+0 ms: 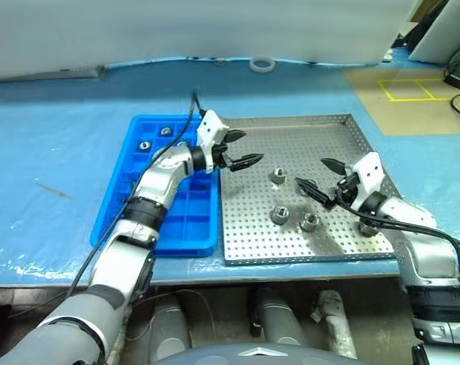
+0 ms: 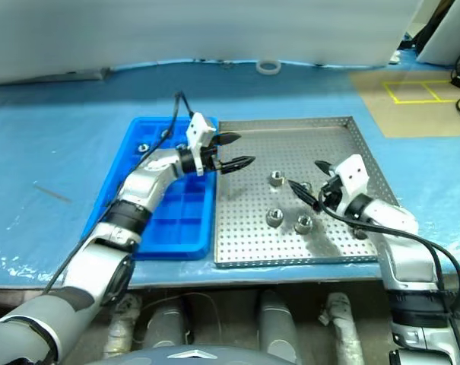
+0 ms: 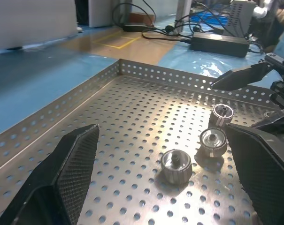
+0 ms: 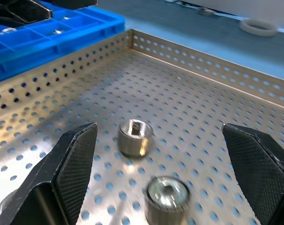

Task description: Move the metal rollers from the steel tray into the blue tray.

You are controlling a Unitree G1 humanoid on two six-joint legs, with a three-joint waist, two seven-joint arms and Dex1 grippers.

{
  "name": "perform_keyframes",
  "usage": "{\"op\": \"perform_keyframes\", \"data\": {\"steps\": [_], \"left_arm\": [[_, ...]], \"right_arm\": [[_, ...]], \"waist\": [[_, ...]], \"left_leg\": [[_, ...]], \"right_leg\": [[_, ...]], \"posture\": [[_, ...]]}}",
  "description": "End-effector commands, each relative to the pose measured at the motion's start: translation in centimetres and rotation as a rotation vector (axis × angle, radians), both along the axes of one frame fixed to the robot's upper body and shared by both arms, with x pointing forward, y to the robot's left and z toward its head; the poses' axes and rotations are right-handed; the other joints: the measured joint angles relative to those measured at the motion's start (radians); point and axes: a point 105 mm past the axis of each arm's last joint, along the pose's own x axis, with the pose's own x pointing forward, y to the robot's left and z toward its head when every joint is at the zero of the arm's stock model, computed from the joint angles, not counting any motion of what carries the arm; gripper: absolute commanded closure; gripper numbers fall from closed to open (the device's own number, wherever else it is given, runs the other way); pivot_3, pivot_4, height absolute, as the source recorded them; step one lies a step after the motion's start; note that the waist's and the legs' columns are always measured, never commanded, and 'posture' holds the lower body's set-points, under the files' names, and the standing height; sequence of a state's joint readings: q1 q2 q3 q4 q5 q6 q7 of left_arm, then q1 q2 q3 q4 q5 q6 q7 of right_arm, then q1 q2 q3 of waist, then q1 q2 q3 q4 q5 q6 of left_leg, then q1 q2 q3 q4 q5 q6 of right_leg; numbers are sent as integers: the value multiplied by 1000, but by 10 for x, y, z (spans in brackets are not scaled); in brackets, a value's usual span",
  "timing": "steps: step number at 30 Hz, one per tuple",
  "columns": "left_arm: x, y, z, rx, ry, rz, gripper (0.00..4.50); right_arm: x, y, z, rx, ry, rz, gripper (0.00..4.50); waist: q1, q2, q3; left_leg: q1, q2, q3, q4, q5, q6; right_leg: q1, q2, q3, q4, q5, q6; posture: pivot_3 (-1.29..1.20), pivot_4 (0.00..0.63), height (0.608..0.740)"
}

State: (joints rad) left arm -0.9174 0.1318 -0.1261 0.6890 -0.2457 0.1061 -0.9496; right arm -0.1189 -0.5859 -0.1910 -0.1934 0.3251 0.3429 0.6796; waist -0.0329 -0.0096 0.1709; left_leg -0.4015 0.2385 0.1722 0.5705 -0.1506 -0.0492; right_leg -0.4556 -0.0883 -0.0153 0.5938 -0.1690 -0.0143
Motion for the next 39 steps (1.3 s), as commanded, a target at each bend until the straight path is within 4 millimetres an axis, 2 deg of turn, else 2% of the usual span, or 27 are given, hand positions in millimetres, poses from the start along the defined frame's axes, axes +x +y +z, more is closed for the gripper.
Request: {"op": "perform_keyframes", "data": {"steps": [1, 6, 11, 18, 22, 26, 28, 31, 33, 35, 37, 39], "left_arm": [[2, -14, 1, 56, -28, -54, 0], [11, -31, -7, 128, -10, -31, 0], [15, -39, -21, 191, -13, 13, 0], [19, -33, -53, 291, 19, 108, 0], [20, -27, -68, 309, 52, 167, 854], [20, -24, -78, 327, 69, 202, 2260], [21, -24, -76, 299, 83, 208, 2803], [25, -23, -59, 172, 126, 210, 2784], [27, -21, -40, 55, 134, 198, 2784], [31, -14, -19, -55, 112, 204, 2784], [31, -7, -7, -114, 92, 213, 2784], [25, 8, 10, -177, 27, 250, 2784]], "right_arm": [[-13, -6, 18, -1, -63, -42, 39], [-29, -16, 16, 1, -59, -122, 39], [-36, -17, 15, 2, -50, -147, 39], [-35, -19, 17, 1, -56, -155, 39], [-32, -14, 18, 12, -61, -139, 0], [-30, -12, 19, 14, -66, -133, 0], [-30, -12, 19, 14, -66, -130, 0], [-28, -10, 21, 23, -68, -117, 0], [-23, -4, 22, 40, -69, -88, 0], [-14, 6, 24, 60, -70, -40, 0], [-7, 13, 26, 74, -70, -2, 0], [8, 29, 27, 86, -66, 73, 0]], "waist": [[-15, 1, -1], [-61, 2, -1], [-100, 2, -1], [-152, 2, -1], [-172, 2, -1], [-177, 3, -2], [-178, 3, -2], [-178, 3, -2], [-175, 3, -2], [-176, 3, -2], [-172, 3, -2], [-167, 4, -2]], "left_leg": [[-1, 0, 0, -1, 0, 1], [-4, -1, 2, 2, -5, 8], [-7, -3, 3, 5, -9, 12], [-10, -5, 2, 8, -11, 15], [-10, -5, 2, 9, -11, 16], [-11, -6, 2, 10, -12, 17], [-11, -6, 2, 10, -12, 17], [-11, -6, 2, 10, -12, 17], [-11, -6, 2, 10, -12, 17], [-11, -6, 2, 10, -12, 17], [-11, -6, 2, 11, -12, 17], [-10, -6, 1, 10, -12, 17]], "right_leg": [[0, 0, 0, -3, 1, 1], [1, 0, 0, -11, 5, -1], [3, -2, -5, -19, 5, 8], [3, -5, -5, -21, 5, 9], [4, -5, -6, -21, 5, 9], [4, -6, -6, -21, 5, 9], [5, -6, -7, -21, 5, 9], [5, -6, -6, -21, 5, 9], [5, -6, -7, -21, 6, 9], [5, -7, -7, -21, 6, 8], [5, -7, -7, -21, 9, 3], [5, -8, -8, -20, 10, 2]], "posture": [[-617, 150, 740], [-677, 150, 740], [-701, 150, 740], [-694, 150, 740], [-683, 150, 740], [-678, 150, 740], [-678, 150, 740], [-651, 150, 740], [-597, 150, 740], [-533, 150, 740], [-461, 150, 740], [-378, 150, 740]]}}
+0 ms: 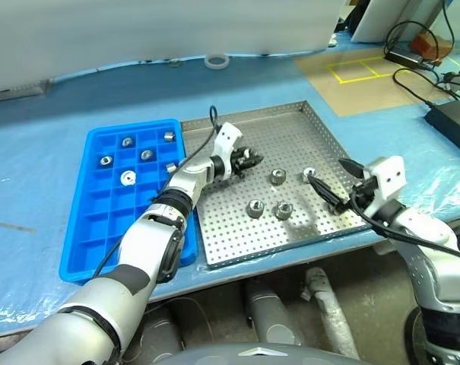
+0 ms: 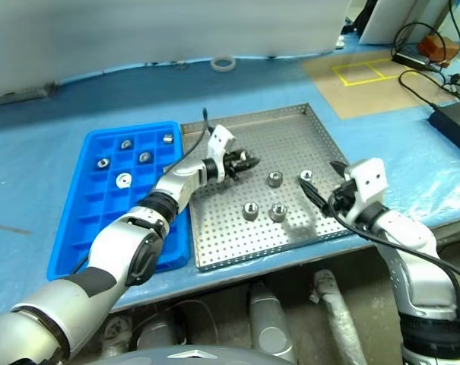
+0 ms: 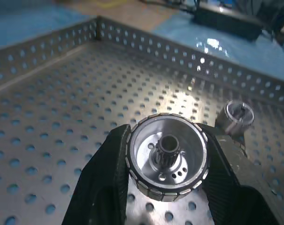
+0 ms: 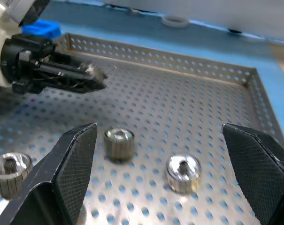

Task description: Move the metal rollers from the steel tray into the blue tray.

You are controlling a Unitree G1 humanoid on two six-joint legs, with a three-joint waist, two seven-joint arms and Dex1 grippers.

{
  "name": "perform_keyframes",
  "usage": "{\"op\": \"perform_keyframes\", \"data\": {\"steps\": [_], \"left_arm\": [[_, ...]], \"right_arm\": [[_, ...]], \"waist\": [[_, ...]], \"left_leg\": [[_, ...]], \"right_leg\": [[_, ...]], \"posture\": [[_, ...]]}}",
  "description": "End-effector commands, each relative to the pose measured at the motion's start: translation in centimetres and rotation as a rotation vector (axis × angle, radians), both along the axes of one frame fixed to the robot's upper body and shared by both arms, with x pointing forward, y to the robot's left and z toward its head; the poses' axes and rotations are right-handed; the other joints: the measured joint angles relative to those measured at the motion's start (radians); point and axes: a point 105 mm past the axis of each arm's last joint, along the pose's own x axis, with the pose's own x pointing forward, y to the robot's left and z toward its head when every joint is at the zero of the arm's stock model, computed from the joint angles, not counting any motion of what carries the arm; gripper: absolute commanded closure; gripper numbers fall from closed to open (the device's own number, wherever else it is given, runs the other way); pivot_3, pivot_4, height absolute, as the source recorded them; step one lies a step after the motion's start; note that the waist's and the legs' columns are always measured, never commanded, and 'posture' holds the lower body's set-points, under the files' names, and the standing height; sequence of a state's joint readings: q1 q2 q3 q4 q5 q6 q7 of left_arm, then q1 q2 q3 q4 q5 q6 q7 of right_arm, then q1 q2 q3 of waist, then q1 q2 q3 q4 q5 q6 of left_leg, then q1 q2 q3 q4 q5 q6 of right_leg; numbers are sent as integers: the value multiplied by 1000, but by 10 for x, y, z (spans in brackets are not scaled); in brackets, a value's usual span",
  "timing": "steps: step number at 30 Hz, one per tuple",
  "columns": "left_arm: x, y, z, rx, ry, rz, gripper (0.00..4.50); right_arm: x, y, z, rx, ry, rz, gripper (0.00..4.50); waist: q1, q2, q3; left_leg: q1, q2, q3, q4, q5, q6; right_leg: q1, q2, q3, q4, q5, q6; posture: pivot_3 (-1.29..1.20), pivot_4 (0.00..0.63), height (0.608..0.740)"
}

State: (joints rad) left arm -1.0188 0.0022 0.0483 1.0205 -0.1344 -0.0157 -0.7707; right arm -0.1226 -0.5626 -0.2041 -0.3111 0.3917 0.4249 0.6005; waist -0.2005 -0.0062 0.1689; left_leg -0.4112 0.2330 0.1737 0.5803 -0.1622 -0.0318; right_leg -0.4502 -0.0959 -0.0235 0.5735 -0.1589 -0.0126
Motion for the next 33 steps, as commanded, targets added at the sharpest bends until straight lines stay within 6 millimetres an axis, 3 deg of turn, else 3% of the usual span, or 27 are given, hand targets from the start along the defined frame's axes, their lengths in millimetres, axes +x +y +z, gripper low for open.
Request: {"op": "perform_keyframes", "data": {"steps": [1, 5, 10, 13, 19, 27, 33], "left_arm": [[-9, 25, 42, -130, -137, 68, 2784], [-36, 61, 60, -160, -225, 224, 2784], [-63, 105, 63, -173, -257, 454, 2784], [-73, 147, 47, -106, -249, 693, 2784], [-94, 198, 16, 9, -190, 973, 2784], [-83, 206, 13, 11, -173, 960, 2784], [-66, 197, 11, 2, -144, 904, 2784]], "right_arm": [[18, 25, 8, 20, -23, 127, 0], [39, 56, 15, 49, -18, 282, 0], [56, 91, 22, 51, -17, 454, 0], [64, 114, 22, 55, -9, 546, 0], [68, 138, 19, 59, 5, 650, 0], [68, 146, 16, 56, 9, 688, 0], [68, 134, 18, 46, -1, 648, 0]], "waist": [[1, 1, 0], [39, 1, 0], [153, 1, 0], [215, 1, 0], [300, 2, 0], [329, 1, 0], [325, 1, 0]], "left_leg": [[1, 0, 0, 0, 1, 1], [1, 5, 0, -1, 2, 3], [2, 7, 0, -1, 4, 1], [5, 8, 1, -2, 4, -3], [5, 8, 1, -3, 4, -9], [5, 8, -2, -4, 7, -13], [5, 9, -2, -6, 9, -16]], "right_leg": [[0, 0, 0, 0, 0, 0], [0, 2, -3, 2, 1, -1], [-3, 2, -3, 10, -2, -5], [-3, 2, -2, 14, -2, -6], [-2, 2, -1, 15, -3, -7], [-3, 2, 0, 17, -3, -6], [-4, 3, 1, 18, -3, -6]], "posture": [[-352, 150, 740], [-194, 150, 740], [15, 150, 740], [98, 150, 740], [195, 150, 740], [205, 150, 740], [143, 150, 740]]}}
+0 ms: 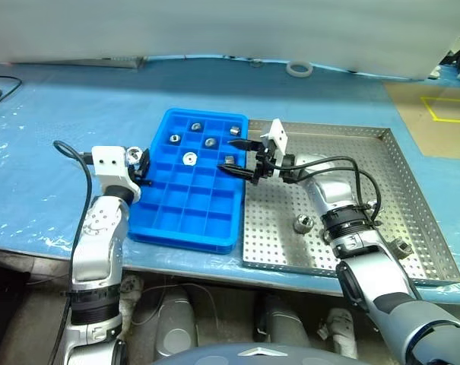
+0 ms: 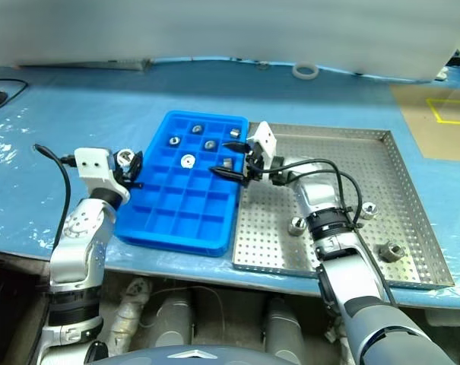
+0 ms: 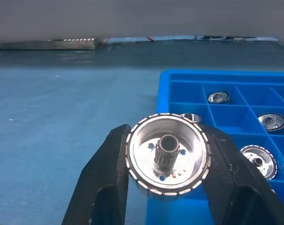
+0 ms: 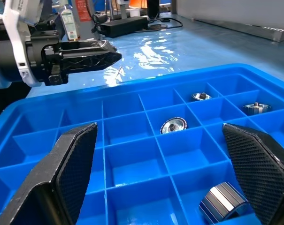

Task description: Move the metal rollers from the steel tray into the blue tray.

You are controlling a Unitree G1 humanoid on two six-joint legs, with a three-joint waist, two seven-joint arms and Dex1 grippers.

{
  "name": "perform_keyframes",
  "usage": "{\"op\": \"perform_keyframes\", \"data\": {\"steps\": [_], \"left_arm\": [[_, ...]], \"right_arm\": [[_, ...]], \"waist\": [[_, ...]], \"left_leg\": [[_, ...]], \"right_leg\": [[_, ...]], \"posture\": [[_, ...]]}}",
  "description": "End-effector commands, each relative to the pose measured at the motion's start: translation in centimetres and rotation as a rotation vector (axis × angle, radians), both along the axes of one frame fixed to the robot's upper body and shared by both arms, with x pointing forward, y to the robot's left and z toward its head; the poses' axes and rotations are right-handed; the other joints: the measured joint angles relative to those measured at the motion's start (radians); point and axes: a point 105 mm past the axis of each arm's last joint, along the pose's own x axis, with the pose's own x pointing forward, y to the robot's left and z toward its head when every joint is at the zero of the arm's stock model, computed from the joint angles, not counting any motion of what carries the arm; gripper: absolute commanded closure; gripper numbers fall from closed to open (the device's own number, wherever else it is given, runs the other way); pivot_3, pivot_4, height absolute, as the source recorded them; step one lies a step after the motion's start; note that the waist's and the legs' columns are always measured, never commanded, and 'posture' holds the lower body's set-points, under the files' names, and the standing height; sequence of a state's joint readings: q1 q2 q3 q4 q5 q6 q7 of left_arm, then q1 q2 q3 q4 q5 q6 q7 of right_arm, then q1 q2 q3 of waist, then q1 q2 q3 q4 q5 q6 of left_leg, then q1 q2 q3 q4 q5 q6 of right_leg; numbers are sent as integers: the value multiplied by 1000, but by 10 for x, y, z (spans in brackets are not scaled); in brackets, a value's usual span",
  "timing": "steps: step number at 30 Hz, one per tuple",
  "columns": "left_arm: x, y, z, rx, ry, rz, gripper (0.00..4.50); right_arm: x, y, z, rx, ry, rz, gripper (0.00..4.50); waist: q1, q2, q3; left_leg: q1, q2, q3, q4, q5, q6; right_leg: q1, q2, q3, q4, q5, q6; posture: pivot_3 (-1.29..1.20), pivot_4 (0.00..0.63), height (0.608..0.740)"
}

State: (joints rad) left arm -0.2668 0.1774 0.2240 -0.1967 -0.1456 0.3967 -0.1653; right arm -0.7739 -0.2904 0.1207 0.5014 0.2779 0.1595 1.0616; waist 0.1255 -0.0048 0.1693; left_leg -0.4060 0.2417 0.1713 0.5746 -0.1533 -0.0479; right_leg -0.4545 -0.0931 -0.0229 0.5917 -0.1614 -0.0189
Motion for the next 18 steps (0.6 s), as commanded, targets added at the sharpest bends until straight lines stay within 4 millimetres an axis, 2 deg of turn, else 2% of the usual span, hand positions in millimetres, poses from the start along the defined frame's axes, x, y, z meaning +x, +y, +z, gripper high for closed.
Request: {"op": "perform_keyframes", "data": {"steps": [1, 4, 11, 12, 14, 18], "left_arm": [[4, -6, 9, 12, -33, -37, 2784], [3, -11, -2, 21, 7, -69, 2784], [5, -16, -9, 33, 47, -82, 2784], [6, -14, -9, 45, 46, -64, 2060], [8, -10, -7, 44, 39, -38, 1505], [19, -8, 10, 3, -22, -49, 234]], "right_arm": [[1, -10, 18, 24, -64, -28, 0], [0, -16, 16, 19, -64, -52, 0], [0, -24, 17, 18, -73, -94, 0], [0, -26, 17, 16, -74, -102, 0], [-1, -30, 17, 13, -76, -114, 0], [-1, -41, 18, 7, -84, -161, 0]], "waist": [[-2, 0, 0], [-4, 0, 0], [-9, 0, 0], [-12, 0, 0], [-15, 0, 0], [-22, 0, 0]], "left_leg": [[0, 0, 0, 0, 0, 0], [0, 0, 0, -1, 0, 0], [0, 0, 0, -2, 1, -1], [0, 0, 0, -3, 1, -1], [0, 0, 0, -3, 1, -1], [0, 0, 0, -2, 1, -1]], "right_leg": [[0, 0, 0, 0, 0, 0], [-1, 0, 0, -1, 0, 0], [-1, 1, 1, 0, 0, 0], [-1, 1, 1, 0, 0, 0], [-1, 1, 0, 0, 0, 0], [-1, 1, 1, 0, 0, 0]], "posture": [[136, 150, 740], [115, 150, 740], [72, 150, 740], [58, 150, 740], [51, 150, 740], [-6, 150, 740]]}}
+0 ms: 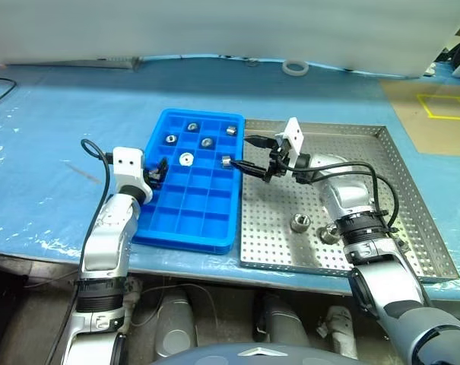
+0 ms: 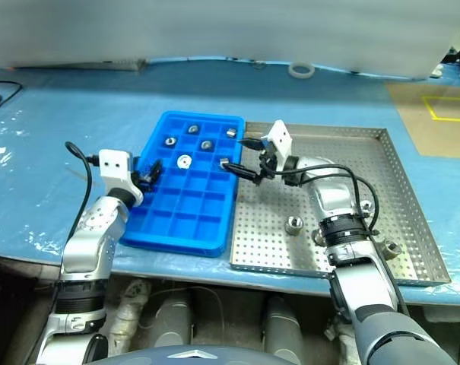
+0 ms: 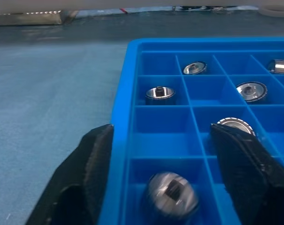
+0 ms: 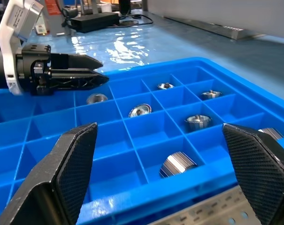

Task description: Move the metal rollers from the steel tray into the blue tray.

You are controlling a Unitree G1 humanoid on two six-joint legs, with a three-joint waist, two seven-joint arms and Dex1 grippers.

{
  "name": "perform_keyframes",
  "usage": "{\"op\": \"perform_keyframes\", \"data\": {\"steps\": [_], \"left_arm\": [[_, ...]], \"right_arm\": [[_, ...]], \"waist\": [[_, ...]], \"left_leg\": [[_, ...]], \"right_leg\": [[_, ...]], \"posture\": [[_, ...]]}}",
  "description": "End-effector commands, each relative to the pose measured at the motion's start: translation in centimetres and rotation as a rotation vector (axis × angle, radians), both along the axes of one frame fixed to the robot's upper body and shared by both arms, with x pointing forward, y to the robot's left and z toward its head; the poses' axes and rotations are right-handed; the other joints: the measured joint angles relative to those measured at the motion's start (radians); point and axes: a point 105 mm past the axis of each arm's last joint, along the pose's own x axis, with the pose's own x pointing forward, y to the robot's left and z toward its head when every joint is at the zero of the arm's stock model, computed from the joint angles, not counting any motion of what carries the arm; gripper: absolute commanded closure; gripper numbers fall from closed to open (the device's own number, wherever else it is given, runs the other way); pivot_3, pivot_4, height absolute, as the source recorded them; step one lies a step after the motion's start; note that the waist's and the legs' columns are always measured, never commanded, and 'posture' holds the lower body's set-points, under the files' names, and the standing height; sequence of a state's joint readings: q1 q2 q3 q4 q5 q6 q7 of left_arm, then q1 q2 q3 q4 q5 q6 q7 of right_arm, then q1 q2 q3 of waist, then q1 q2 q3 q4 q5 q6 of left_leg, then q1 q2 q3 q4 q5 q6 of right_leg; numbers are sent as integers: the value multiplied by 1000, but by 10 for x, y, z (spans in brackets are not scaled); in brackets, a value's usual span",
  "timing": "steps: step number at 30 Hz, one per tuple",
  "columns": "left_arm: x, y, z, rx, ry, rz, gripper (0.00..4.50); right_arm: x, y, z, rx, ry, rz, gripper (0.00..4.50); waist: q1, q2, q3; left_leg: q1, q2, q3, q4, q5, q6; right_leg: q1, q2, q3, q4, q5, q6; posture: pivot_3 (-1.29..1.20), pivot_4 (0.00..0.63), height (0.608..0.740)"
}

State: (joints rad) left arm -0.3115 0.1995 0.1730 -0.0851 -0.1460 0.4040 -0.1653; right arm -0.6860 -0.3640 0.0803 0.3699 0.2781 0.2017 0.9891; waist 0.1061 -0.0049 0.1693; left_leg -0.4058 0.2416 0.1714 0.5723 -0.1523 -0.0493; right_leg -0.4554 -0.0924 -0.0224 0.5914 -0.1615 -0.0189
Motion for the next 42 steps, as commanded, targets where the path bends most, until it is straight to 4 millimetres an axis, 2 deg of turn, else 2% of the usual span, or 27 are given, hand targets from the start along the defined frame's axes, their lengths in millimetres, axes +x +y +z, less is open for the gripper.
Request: {"op": "perform_keyframes", "data": {"steps": [1, 6, 10, 12, 16, 21, 27, 32, 37, 42], "left_arm": [[8, 0, 32, -27, -117, -21, 234], [20, -49, 66, -71, -241, -346, 234], [20, -86, 74, -92, -258, -614, 234], [13, -113, 78, -69, -267, -813, 234], [3, -150, 69, -4, -214, -1115, 234], [-16, -183, 42, 135, -88, -1434, 234], [-22, -203, 5, 328, 11, -1553, 234], [-27, -215, -4, 347, 18, -1604, 234], [-30, -222, -25, 423, 43, -1595, 234], [-28, -218, -51, 602, 91, -1557, 234]], "right_arm": [[-1, -12, 17, 24, -61, -42, 0], [-5, -39, 23, 20, -82, -144, 0], [-15, -60, 22, 4, -83, -220, 0], [-24, -78, 22, -2, -84, -291, 0], [-43, -100, 14, -42, -68, -380, 0], [-69, -112, 6, -61, -24, -448, 0], [-92, -120, -3, -79, 40, -481, 0], [-109, -115, -10, -114, 97, -433, 0], [-111, -113, -10, -133, 84, -428, 0], [-111, -113, -7, -130, 73, -434, 0]], "waist": [[-5, 0, 0], [-13, 0, 0], [-36, 0, 0], [-44, 0, 0], [-73, 0, 0], [-131, 1, 0], [-179, 1, -1], [-205, 1, -1], [-228, 1, -1], [-237, 1, -1]], "left_leg": [[0, 0, 0, 0, 0, 0], [0, -1, 1, 0, 0, 0], [2, -2, 3, 0, 0, 1], [2, -2, 3, 0, -1, 1], [2, -3, 4, -1, -1, 2], [5, -3, 5, -1, -1, 2], [4, -4, 6, 0, -2, 3], [2, -4, 6, 2, -3, 6], [2, -5, 6, 4, -5, 9], [0, -7, 6, 5, -7, 11]], "right_leg": [[0, 0, 0, 0, 0, 0], [0, 0, 1, 0, 0, 0], [0, 1, 4, -1, 0, 0], [0, 1, 4, -1, 0, 0], [0, 1, 6, -2, 0, 0], [0, 3, 10, -2, 0, 1], [0, 4, 12, -4, -4, 9], [1, 4, 12, -7, -4, 10], [2, 3, 11, -9, -4, 10], [3, 3, 9, -13, -4, 11]], "posture": [[-18, 150, 740], [-146, 150, 740], [-240, 150, 740], [-316, 150, 740], [-420, 150, 740], [-532, 150, 740], [-612, 150, 740], [-640, 150, 740], [-652, 150, 740], [-654, 150, 740]]}}
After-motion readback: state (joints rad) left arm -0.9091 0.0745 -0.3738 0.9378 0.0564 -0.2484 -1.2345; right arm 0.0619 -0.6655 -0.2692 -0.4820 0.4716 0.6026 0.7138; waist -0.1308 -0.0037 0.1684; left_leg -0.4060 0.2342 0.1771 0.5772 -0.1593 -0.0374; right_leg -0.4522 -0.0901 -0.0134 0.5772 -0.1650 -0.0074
